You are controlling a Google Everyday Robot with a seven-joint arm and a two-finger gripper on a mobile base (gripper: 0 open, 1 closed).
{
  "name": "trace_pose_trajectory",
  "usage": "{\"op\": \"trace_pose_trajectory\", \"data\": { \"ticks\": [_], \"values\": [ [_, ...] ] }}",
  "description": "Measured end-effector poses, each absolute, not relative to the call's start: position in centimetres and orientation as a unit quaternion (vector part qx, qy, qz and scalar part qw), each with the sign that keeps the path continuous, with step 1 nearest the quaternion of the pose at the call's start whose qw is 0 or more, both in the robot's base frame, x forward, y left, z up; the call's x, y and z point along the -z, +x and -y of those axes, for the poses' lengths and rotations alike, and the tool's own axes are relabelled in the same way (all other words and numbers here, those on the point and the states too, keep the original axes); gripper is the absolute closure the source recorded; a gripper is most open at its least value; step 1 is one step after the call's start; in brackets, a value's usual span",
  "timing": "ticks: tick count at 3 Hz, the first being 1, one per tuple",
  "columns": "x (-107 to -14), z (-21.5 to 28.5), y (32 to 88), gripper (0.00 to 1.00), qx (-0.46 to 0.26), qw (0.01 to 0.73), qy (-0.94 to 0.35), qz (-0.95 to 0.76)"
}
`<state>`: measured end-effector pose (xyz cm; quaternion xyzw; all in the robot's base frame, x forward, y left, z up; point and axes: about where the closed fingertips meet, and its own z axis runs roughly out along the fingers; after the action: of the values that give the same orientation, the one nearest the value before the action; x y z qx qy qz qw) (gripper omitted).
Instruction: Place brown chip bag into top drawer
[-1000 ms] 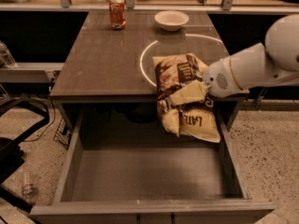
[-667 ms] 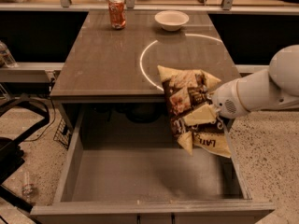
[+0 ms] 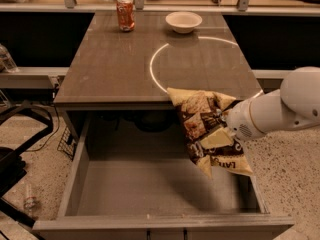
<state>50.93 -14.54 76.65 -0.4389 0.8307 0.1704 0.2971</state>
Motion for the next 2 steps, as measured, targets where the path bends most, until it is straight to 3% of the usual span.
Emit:
{"op": "trace_pose_trajectory", "data": {
  "ticks": [1,2],
  "values": [
    [-76.49,13.02,50.45,1.00,-0.117,0.293,-0.498,-0.808],
    [-76.50,13.11,50.42,0.82,-0.110,0.291,-0.503,-0.806]
  ]
}}
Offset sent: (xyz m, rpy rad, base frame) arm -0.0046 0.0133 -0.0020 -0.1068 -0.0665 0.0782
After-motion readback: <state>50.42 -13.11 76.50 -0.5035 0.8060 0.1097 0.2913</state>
